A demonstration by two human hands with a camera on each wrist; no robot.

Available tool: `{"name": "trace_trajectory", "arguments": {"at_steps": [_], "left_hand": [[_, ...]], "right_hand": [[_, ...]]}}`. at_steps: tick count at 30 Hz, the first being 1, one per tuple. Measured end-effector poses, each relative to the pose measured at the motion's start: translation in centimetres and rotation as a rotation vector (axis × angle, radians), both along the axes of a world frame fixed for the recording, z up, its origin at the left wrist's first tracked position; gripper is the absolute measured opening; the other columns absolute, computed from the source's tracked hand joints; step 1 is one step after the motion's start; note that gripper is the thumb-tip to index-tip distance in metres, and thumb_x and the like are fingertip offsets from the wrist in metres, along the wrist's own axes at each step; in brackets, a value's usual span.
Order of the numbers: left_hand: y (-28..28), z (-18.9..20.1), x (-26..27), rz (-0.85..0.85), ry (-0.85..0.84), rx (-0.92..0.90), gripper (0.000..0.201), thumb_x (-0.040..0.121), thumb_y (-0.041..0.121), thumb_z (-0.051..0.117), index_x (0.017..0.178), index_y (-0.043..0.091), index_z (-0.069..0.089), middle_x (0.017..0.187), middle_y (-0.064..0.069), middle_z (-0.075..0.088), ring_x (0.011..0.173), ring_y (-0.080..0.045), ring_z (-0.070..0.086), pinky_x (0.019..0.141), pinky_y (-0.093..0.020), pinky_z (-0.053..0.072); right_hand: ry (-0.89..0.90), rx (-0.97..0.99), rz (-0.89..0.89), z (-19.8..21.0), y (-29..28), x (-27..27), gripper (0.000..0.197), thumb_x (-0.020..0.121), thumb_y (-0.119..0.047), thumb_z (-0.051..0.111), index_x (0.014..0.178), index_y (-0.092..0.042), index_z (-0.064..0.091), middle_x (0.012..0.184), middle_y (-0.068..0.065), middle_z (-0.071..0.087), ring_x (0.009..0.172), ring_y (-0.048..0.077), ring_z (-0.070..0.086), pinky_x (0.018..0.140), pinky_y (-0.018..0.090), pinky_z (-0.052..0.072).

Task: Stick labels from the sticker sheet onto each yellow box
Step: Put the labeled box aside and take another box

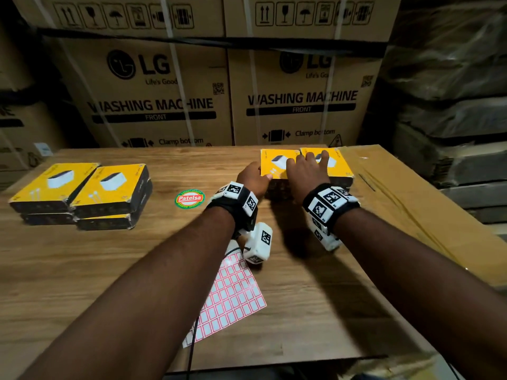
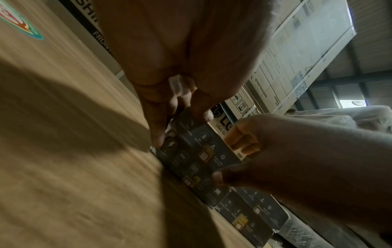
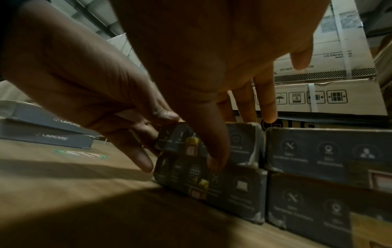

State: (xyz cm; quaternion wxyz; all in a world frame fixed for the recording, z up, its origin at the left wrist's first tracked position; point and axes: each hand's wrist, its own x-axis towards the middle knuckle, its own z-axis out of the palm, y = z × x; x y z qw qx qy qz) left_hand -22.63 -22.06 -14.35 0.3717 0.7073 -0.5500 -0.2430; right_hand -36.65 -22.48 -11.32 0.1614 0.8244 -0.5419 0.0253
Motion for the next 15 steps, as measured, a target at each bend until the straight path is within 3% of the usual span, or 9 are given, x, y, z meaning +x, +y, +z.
{"name": "trace_trajectory", "arguments": {"at_steps": [2, 4, 6, 8, 11, 15], "left_hand": [[0.2, 0.1, -0.3, 0.016, 0.058, 0.002, 0.025, 0.089, 0.021, 0.059, 0.113, 0.021, 0.063, 0.108, -0.001, 0.069, 0.09, -0.028, 0.068, 0.077, -0.04, 0.058], [0.3, 0.3, -0.5, 0.03, 0.079, -0.017, 0.022, 0.092, 0.018, 0.058, 0.113, 0.019, 0.062, 0.104, 0.001, 0.069, 0.078, -0.024, 0.069, 0.061, -0.031, 0.058], [0.2, 0.4, -0.4, 0.027, 0.064, -0.033, 0.022, 0.093, 0.016, 0.057, 0.114, 0.016, 0.063, 0.103, 0.002, 0.07, 0.075, -0.017, 0.067, 0.053, -0.021, 0.048], [0.1, 0.3, -0.5, 0.028, 0.128, -0.038, 0.024, 0.093, 0.014, 0.057, 0.117, 0.016, 0.062, 0.107, -0.001, 0.071, 0.079, -0.018, 0.069, 0.059, -0.026, 0.054], [0.0, 0.3, -0.8, 0.06, 0.244, -0.035, 0.026, 0.093, 0.012, 0.057, 0.119, 0.015, 0.061, 0.11, -0.003, 0.068, 0.084, -0.024, 0.069, 0.073, -0.046, 0.061], [-0.2, 0.3, -0.9, 0.079, 0.279, -0.03, 0.028, 0.094, 0.012, 0.057, 0.122, 0.014, 0.058, 0.107, -0.001, 0.064, 0.084, -0.025, 0.066, 0.075, -0.052, 0.059]], "right_hand": [[-0.015, -0.001, 0.003, -0.1, -0.4, -0.1, 0.05, 0.083, -0.016, 0.063, 0.129, -0.012, 0.043, 0.132, 0.014, 0.052, 0.131, 0.035, 0.038, 0.112, 0.064, 0.012], [-0.026, 0.014, 0.003, -0.1, -0.7, -0.2, 0.05, 0.084, -0.015, 0.062, 0.13, -0.012, 0.042, 0.132, 0.014, 0.052, 0.13, 0.036, 0.04, 0.111, 0.065, 0.011], [-0.04, 0.033, 0.005, -0.1, -0.7, -0.2, 0.051, 0.085, -0.014, 0.062, 0.131, -0.013, 0.04, 0.132, 0.014, 0.052, 0.13, 0.037, 0.041, 0.111, 0.066, 0.01], [-0.053, 0.047, 0.009, -0.2, -0.8, -0.4, 0.053, 0.085, -0.014, 0.062, 0.132, -0.014, 0.038, 0.132, 0.014, 0.052, 0.129, 0.037, 0.043, 0.11, 0.065, 0.011], [-0.063, 0.056, 0.021, -0.2, -1.2, -0.5, 0.055, 0.083, -0.015, 0.064, 0.131, -0.015, 0.037, 0.129, 0.013, 0.054, 0.126, 0.035, 0.046, 0.109, 0.064, 0.015], [-0.067, 0.059, 0.035, -0.4, -1.8, -0.6, 0.056, 0.083, -0.017, 0.066, 0.131, -0.013, 0.038, 0.126, 0.013, 0.055, 0.125, 0.032, 0.047, 0.112, 0.063, 0.014]]}}
